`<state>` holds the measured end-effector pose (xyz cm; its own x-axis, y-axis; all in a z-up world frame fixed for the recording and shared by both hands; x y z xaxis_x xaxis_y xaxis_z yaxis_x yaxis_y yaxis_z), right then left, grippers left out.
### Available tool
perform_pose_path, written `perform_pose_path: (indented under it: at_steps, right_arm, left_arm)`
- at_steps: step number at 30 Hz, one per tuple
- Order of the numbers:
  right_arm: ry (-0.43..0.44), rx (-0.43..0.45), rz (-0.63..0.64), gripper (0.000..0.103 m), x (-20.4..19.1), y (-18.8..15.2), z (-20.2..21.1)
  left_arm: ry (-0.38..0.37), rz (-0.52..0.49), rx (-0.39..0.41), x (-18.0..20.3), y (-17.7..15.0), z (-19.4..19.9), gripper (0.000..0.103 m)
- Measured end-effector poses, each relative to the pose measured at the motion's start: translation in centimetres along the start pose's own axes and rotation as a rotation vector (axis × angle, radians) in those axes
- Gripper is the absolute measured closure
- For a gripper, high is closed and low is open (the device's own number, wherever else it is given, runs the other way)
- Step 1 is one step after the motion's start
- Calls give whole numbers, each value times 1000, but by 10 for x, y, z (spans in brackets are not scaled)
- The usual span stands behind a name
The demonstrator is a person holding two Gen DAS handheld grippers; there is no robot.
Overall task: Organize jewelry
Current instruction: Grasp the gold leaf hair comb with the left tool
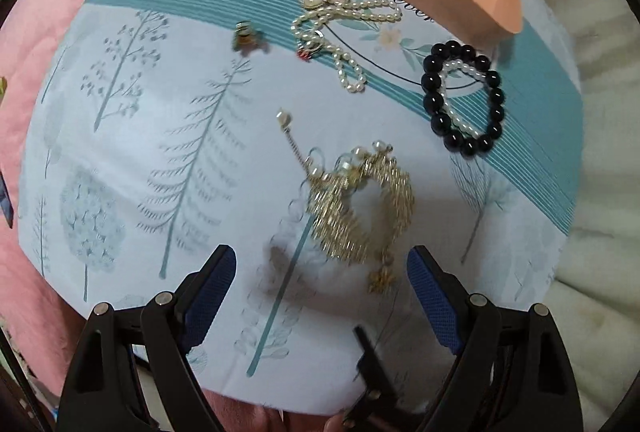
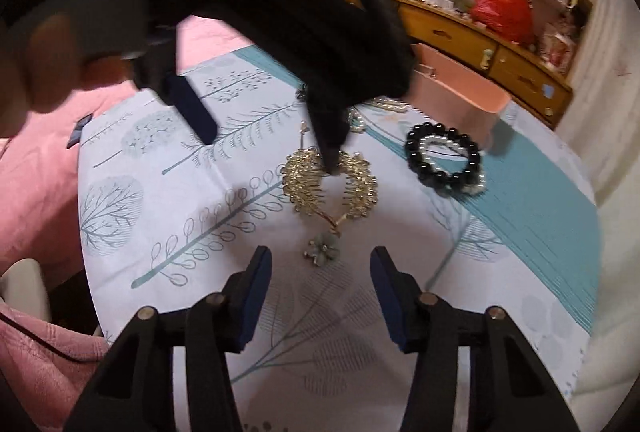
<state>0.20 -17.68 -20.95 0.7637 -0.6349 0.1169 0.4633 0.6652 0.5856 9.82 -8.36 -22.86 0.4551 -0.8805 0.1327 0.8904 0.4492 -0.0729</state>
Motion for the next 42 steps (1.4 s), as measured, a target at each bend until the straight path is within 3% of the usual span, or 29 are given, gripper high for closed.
perform_pose_path:
  at_steps: [2, 7, 9, 11, 14, 19, 27, 30, 33, 40, 42]
  right_arm:
    - [27, -1, -7, 65, 1, -1, -3]
    - [77, -2, -14, 69, 2, -3, -12]
    - [91, -4, -23, 75, 3, -4, -15]
    - [109, -10, -33, 90, 7, -6, -18]
    - [117, -7, -54, 98, 11, -9, -17]
    - [128, -17, -58, 99, 21, -16, -16]
    - [104, -35, -74, 99, 32, -27, -7]
    - [92, -42, -92, 99, 35, -30, -5]
    - [80, -51, -106, 99, 38, -31, -2]
    - [55, -58, -116, 99, 44, -30, 2]
    - [52, -55, -126, 99, 45, -28, 4]
  left_arm:
    - [20, 1, -9, 9, 5, -8, 17]
    - [58, 12, -37, 23, 12, -25, 17]
    - [69, 10, -41, 28, 12, -30, 17]
    - [92, 7, -44, 33, 14, -36, 17]
    - [92, 12, -26, 45, 17, -42, 16]
    - [128, -43, -5, 63, 29, -47, 12]
    - [107, 2, 20, 78, 31, -53, 6]
    - [106, -2, 39, 75, 24, -52, 10]
    - [104, -27, 98, 69, 18, -47, 32]
    - [76, -38, 85, 72, 18, -53, 32]
    - [61, -32, 73, 58, 17, -46, 32]
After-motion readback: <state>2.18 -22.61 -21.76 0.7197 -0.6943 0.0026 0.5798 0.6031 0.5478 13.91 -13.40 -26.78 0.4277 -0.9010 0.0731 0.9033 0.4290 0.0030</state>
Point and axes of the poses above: each gripper's, at about its wrist camera, not at the fingertips, and z roughly against the way its jaws point, x to its right, y to its top, the point moved 3 cm from there along -z, roughly the way its jaws point, and after that the axes turned 6 degrees about z, right-handed, at the moved point
